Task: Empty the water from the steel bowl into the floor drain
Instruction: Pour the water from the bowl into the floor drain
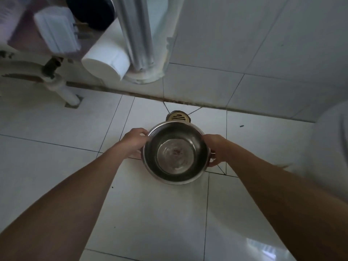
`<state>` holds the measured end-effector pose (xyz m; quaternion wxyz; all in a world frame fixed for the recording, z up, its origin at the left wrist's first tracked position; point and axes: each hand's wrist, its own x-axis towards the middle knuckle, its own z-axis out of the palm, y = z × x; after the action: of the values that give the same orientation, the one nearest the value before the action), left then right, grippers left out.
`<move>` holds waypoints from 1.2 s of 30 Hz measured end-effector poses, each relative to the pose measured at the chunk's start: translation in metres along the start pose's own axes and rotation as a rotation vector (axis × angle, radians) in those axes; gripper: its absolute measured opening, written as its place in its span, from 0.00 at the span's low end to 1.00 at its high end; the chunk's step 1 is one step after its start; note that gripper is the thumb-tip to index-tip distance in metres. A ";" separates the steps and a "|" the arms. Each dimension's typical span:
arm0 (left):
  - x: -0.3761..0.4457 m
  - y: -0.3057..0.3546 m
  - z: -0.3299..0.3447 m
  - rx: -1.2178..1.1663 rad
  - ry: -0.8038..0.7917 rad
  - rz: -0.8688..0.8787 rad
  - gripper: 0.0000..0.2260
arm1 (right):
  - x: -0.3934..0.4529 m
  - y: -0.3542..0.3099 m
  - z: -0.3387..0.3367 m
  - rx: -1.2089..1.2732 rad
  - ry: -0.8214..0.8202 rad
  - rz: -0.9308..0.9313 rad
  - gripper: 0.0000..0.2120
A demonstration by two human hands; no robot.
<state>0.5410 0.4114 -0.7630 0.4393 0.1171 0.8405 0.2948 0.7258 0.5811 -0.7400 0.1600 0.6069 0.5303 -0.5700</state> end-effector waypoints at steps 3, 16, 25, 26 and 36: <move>0.009 -0.002 -0.001 0.006 0.002 0.000 0.09 | 0.006 -0.002 0.000 -0.005 -0.017 -0.002 0.07; 0.019 -0.011 -0.006 0.048 0.037 0.003 0.12 | 0.014 -0.005 0.000 -0.051 -0.040 0.047 0.07; 0.022 -0.004 -0.007 0.067 0.059 0.011 0.11 | 0.018 -0.011 -0.006 -0.092 -0.044 0.047 0.08; 0.022 -0.003 -0.007 0.068 0.060 0.011 0.11 | 0.019 -0.011 -0.006 -0.105 -0.046 0.041 0.08; 0.023 0.004 -0.007 0.077 0.085 0.010 0.09 | 0.024 -0.011 -0.009 -0.126 -0.025 0.040 0.08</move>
<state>0.5213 0.4220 -0.7733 0.3968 0.1255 0.8685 0.2692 0.7161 0.6036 -0.7529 0.2160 0.5988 0.5508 -0.5398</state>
